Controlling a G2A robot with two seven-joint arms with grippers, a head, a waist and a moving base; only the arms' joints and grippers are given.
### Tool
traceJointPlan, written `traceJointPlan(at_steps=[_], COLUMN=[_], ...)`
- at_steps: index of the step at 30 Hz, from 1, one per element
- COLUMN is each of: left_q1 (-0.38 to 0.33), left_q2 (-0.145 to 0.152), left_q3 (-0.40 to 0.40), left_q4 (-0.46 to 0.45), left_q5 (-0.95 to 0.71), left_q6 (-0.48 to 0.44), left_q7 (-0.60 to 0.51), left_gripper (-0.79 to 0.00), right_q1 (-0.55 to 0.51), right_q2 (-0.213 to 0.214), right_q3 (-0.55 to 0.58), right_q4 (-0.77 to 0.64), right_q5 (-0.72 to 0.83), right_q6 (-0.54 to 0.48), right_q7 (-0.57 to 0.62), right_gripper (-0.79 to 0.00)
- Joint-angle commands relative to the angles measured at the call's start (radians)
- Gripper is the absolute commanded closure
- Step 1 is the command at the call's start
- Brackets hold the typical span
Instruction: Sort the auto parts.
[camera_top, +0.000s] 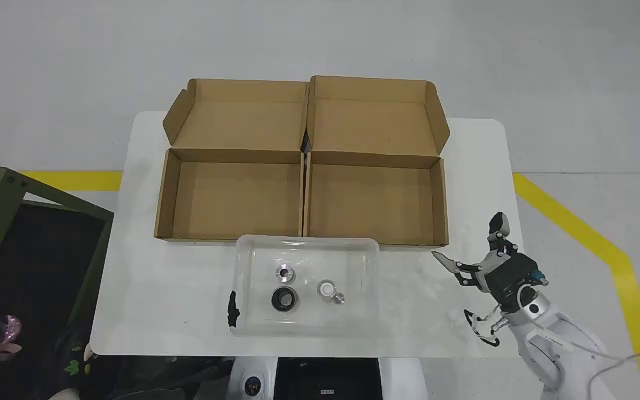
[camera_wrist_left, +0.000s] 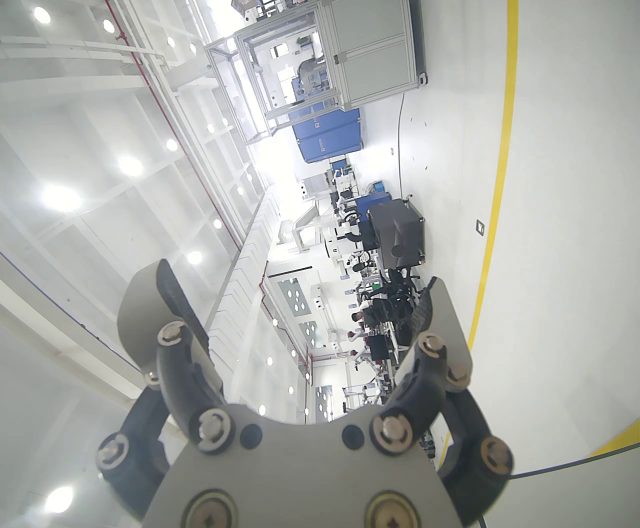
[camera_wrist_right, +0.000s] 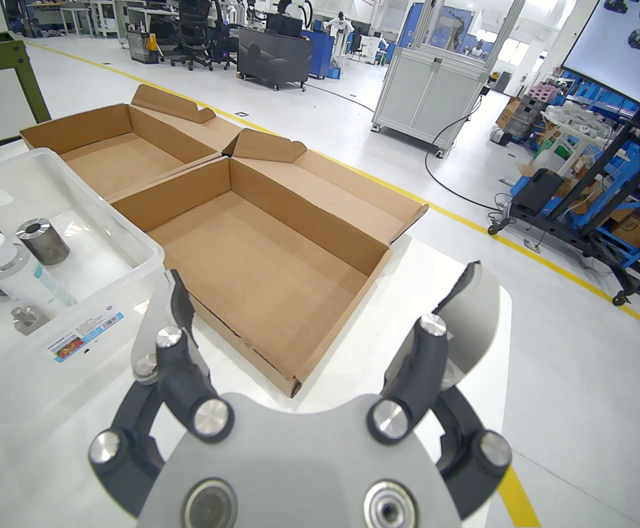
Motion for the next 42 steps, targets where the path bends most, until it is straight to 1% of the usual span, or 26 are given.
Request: traceJointPlan(at_steps=[1,34,38,40,42], left_q1=[0.0,0.0,0.0,0.0,0.0], left_q2=[0.0,0.0,0.0,0.0,0.0], left_q3=[0.0,0.0,0.0,0.0,0.0], left_q4=[0.0,0.0,0.0,0.0,0.0], left_q5=[0.0,0.0,0.0,0.0,0.0], left_q6=[0.0,0.0,0.0,0.0,0.0], left_q7=[0.0,0.0,0.0,0.0,0.0], left_gripper=[-0.785,-0.785,-0.785,-0.785,-0.785], right_q1=[0.0,0.0,0.008,0.015,0.024], right_q2=[0.0,0.0,0.0,0.001,0.003], right_q3=[0.0,0.0,-0.012,-0.022,-0.035], right_q4=[0.0,0.0,-0.019,-0.028,-0.04], right_q5=[0.0,0.0,-0.033,-0.042,-0.049], right_q6=[0.0,0.0,0.059,0.06,0.041], right_q7=[0.0,0.0,0.042,0.063,0.089], right_gripper=[-0.785,-0.785,-0.785,-0.785,-0.785])
